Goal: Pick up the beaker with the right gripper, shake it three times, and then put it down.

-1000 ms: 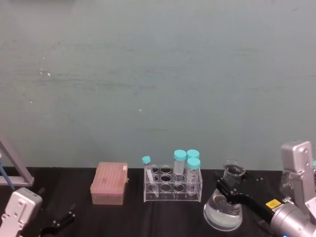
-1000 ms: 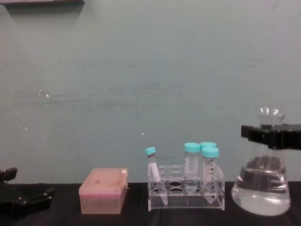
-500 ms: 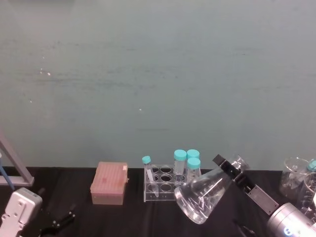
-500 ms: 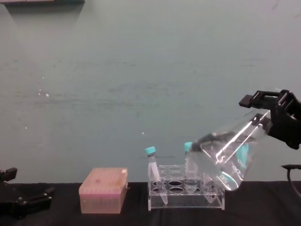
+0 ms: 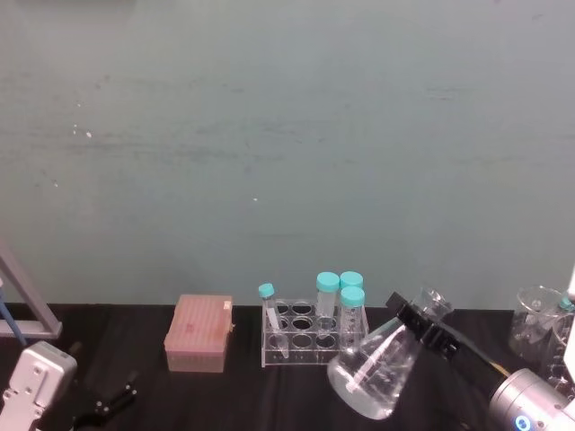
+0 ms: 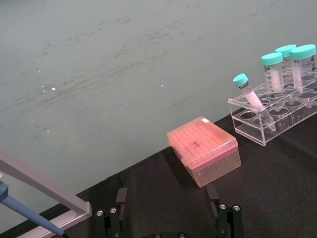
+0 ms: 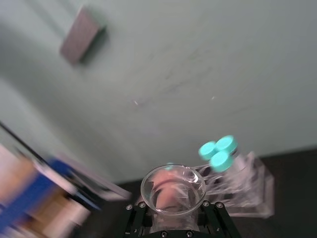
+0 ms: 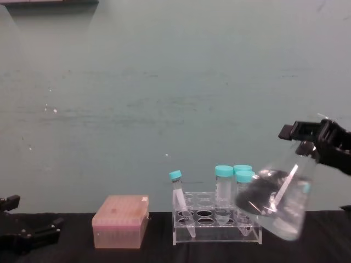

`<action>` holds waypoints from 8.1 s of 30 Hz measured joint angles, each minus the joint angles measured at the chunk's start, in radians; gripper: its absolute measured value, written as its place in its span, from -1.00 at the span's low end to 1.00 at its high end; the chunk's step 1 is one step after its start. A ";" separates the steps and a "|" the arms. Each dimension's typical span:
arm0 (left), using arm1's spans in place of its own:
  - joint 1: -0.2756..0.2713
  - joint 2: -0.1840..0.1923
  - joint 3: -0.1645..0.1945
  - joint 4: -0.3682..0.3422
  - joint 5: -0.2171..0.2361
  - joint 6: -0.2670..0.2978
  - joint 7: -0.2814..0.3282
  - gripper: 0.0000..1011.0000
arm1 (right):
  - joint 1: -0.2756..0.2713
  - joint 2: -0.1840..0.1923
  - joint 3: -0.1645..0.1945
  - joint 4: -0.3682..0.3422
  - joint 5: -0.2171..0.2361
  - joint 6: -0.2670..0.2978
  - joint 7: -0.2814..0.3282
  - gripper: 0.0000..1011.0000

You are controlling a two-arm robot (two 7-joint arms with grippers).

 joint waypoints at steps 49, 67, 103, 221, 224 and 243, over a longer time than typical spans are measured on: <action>0.000 0.000 0.000 0.000 0.000 0.000 0.000 0.98 | 0.060 0.211 -0.179 0.032 -0.493 -0.263 0.098 -0.11; 0.000 0.000 0.000 0.000 0.000 0.000 0.000 0.98 | 0.057 0.214 -0.182 0.030 -0.486 -0.253 0.081 -0.11; 0.000 0.000 0.000 0.000 0.000 0.000 0.000 0.98 | 0.058 0.214 -0.182 0.030 -0.486 -0.255 0.085 -0.11; 0.000 0.000 0.000 0.000 0.000 0.000 0.000 0.98 | 0.168 0.224 -0.285 0.272 -0.370 -0.298 0.144 -0.11; 0.000 0.000 0.000 0.000 0.000 0.000 0.000 0.98 | 0.169 0.223 -0.286 0.274 -0.370 -0.298 0.144 -0.11; 0.000 0.000 0.000 0.000 0.000 0.000 0.000 0.98 | 0.174 0.219 -0.291 0.284 -0.371 -0.293 0.143 -0.11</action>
